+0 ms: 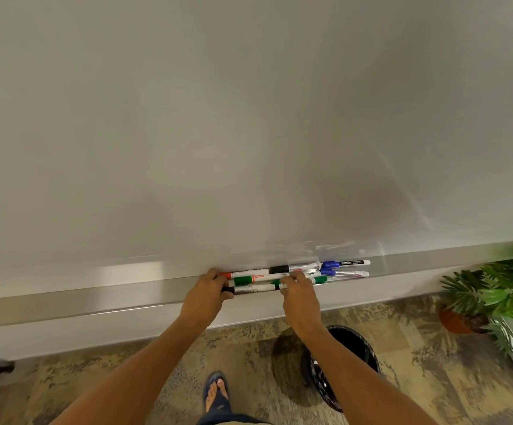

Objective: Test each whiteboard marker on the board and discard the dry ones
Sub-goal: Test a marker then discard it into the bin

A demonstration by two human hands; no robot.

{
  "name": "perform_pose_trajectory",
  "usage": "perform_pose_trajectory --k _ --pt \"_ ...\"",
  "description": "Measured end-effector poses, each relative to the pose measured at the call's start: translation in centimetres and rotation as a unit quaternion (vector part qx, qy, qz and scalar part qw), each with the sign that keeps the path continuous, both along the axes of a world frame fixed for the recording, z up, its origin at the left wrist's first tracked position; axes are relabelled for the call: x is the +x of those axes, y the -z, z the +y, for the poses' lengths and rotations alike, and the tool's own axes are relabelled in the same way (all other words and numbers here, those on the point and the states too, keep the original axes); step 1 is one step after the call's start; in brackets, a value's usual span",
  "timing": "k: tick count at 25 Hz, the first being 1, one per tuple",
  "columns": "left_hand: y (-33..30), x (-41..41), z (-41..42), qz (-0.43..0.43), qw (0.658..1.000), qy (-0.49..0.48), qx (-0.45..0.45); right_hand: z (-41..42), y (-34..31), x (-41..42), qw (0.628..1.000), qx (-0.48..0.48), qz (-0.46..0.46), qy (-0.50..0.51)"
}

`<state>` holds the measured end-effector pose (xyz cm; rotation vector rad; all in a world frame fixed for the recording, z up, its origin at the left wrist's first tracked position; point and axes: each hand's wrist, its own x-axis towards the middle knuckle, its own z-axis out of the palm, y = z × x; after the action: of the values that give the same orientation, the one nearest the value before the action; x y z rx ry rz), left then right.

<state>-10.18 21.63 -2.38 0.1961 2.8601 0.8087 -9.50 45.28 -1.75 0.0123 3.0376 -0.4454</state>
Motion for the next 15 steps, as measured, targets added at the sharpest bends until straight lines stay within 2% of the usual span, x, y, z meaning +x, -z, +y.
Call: perform_pose_trajectory --k 7,15 --pt "-2.0 1.4 -1.1 0.014 0.996 -0.079 0.045 -1.1 -0.4 -0.1 0.999 -0.015 0.009 -0.049" --pt "-5.1 4.0 -3.9 0.066 0.983 -0.162 0.049 -8.9 -0.5 0.0 0.99 -0.043 0.036 -0.132"
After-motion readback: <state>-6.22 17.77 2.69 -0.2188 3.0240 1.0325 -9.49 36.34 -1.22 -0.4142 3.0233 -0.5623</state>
